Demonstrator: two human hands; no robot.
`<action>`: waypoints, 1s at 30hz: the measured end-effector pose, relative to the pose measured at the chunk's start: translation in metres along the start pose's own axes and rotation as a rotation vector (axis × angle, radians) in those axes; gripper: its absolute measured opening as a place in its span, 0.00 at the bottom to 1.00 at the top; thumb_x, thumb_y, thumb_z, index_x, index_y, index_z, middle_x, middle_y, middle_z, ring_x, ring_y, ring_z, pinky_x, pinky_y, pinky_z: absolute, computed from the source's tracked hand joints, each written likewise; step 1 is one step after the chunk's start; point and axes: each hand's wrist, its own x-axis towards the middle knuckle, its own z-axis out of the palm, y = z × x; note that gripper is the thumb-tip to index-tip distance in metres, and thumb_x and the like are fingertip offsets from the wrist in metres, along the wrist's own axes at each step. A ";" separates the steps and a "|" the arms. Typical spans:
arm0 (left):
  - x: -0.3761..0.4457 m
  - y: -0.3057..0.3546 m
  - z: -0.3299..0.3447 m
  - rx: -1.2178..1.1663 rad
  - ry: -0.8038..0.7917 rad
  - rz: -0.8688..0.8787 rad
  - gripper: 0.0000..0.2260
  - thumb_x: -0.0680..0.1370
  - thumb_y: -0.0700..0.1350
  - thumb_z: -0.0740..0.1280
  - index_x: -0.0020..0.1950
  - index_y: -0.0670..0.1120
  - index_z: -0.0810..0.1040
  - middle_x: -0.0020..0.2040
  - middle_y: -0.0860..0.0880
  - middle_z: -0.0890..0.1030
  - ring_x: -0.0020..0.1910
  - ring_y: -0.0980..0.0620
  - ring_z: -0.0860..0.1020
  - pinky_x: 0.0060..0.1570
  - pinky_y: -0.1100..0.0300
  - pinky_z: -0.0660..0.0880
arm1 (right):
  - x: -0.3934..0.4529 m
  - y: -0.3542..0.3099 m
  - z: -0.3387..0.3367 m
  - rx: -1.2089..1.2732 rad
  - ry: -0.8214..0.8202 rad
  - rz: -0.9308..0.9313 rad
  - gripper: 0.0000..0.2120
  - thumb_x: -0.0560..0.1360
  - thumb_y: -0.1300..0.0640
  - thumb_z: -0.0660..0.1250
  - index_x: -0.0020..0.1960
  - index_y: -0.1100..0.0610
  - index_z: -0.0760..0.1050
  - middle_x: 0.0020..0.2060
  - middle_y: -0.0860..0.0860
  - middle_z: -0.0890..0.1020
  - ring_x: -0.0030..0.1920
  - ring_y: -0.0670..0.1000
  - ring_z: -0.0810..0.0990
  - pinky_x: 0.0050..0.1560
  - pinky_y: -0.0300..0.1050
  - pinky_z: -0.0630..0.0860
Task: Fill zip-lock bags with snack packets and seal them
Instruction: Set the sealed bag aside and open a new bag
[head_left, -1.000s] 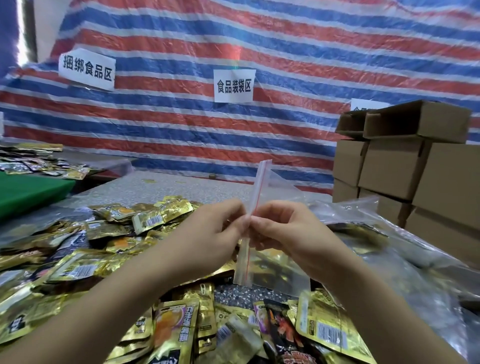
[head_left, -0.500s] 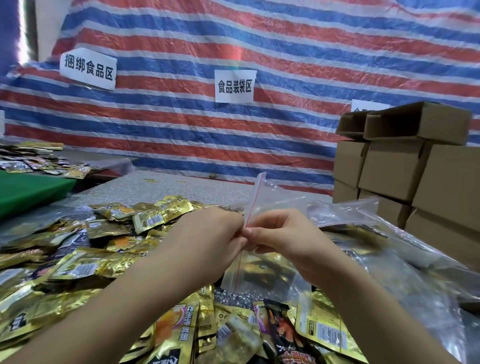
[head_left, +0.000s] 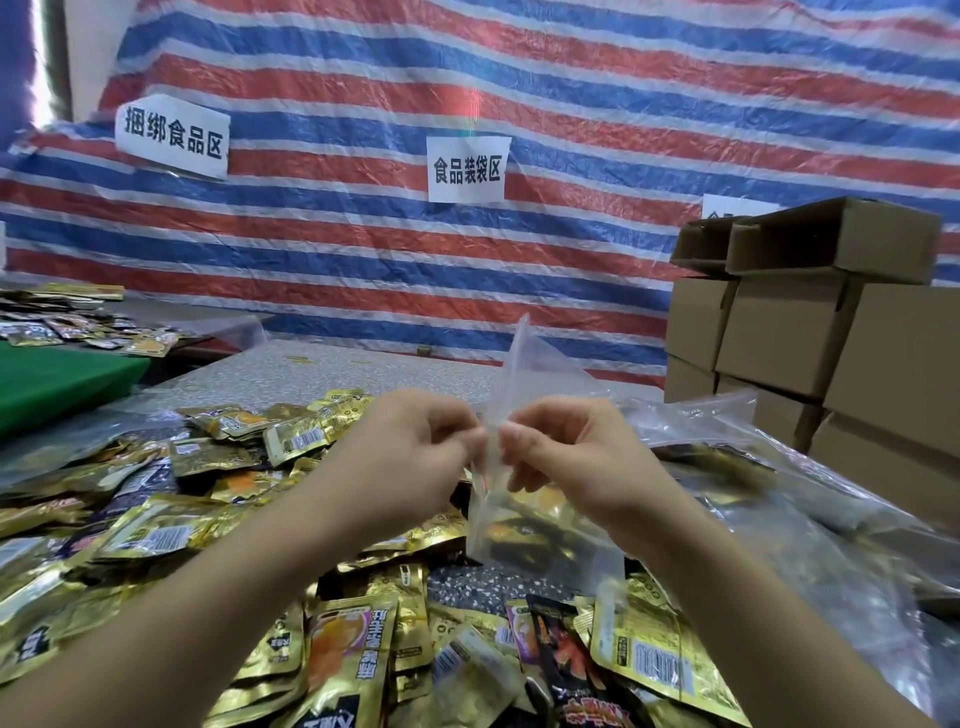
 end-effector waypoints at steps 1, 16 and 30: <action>0.001 -0.001 0.000 -0.009 0.083 -0.035 0.11 0.80 0.44 0.66 0.40 0.47 0.83 0.29 0.46 0.80 0.24 0.56 0.73 0.22 0.64 0.69 | 0.001 0.001 0.000 -0.028 0.082 0.019 0.07 0.78 0.61 0.69 0.42 0.58 0.81 0.30 0.49 0.83 0.31 0.45 0.80 0.33 0.35 0.76; 0.005 -0.008 -0.012 0.281 0.367 -0.034 0.04 0.79 0.50 0.67 0.49 0.54 0.73 0.36 0.56 0.81 0.29 0.61 0.77 0.28 0.61 0.72 | 0.002 0.005 -0.009 -0.176 0.485 0.114 0.13 0.73 0.58 0.63 0.30 0.55 0.68 0.23 0.51 0.69 0.21 0.45 0.75 0.27 0.43 0.69; -0.012 0.023 0.000 0.775 -0.017 0.162 0.12 0.81 0.58 0.57 0.48 0.53 0.76 0.38 0.56 0.79 0.35 0.57 0.76 0.37 0.59 0.76 | 0.005 -0.007 -0.003 0.248 0.329 0.209 0.23 0.76 0.64 0.58 0.23 0.56 0.68 0.21 0.55 0.70 0.32 0.58 0.85 0.45 0.55 0.81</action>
